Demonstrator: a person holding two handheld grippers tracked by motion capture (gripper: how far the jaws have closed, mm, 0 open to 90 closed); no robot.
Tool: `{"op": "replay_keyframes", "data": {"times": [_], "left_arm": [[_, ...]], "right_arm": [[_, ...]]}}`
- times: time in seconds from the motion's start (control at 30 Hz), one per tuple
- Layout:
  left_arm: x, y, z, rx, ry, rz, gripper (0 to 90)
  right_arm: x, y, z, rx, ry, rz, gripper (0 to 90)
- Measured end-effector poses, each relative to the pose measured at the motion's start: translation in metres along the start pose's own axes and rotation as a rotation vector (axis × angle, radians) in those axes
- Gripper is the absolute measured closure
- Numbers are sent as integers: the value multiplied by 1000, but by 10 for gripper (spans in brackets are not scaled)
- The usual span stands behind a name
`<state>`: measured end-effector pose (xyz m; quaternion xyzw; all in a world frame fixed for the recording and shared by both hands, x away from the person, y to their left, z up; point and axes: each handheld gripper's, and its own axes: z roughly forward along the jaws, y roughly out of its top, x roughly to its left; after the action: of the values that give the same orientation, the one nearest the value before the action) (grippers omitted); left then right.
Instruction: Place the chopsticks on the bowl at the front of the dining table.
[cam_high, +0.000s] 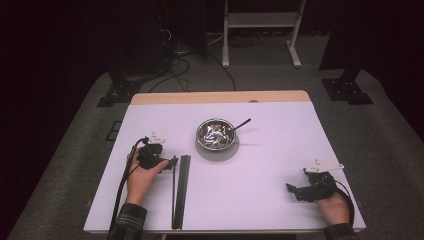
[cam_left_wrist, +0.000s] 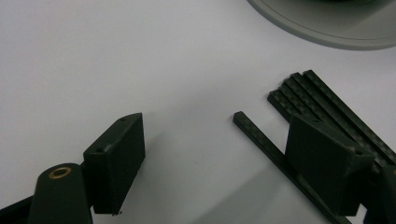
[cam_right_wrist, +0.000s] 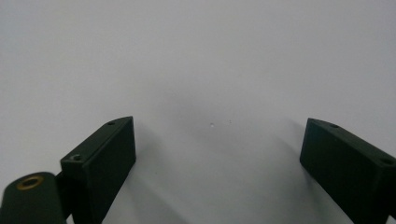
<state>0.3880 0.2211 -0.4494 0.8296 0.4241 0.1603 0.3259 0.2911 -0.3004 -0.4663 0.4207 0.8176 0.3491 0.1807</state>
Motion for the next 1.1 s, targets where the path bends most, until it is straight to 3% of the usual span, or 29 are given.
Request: {"op": "replay_keyframes", "data": {"times": [0.43,1.1], "left_arm": [[-8,0,-4,8,-29,3,184],[-29,-16,-17,21,-20,29,184]], "right_arm": [[0,0,0,0,0,1,91],[0,0,0,0,0,1,91]]}}
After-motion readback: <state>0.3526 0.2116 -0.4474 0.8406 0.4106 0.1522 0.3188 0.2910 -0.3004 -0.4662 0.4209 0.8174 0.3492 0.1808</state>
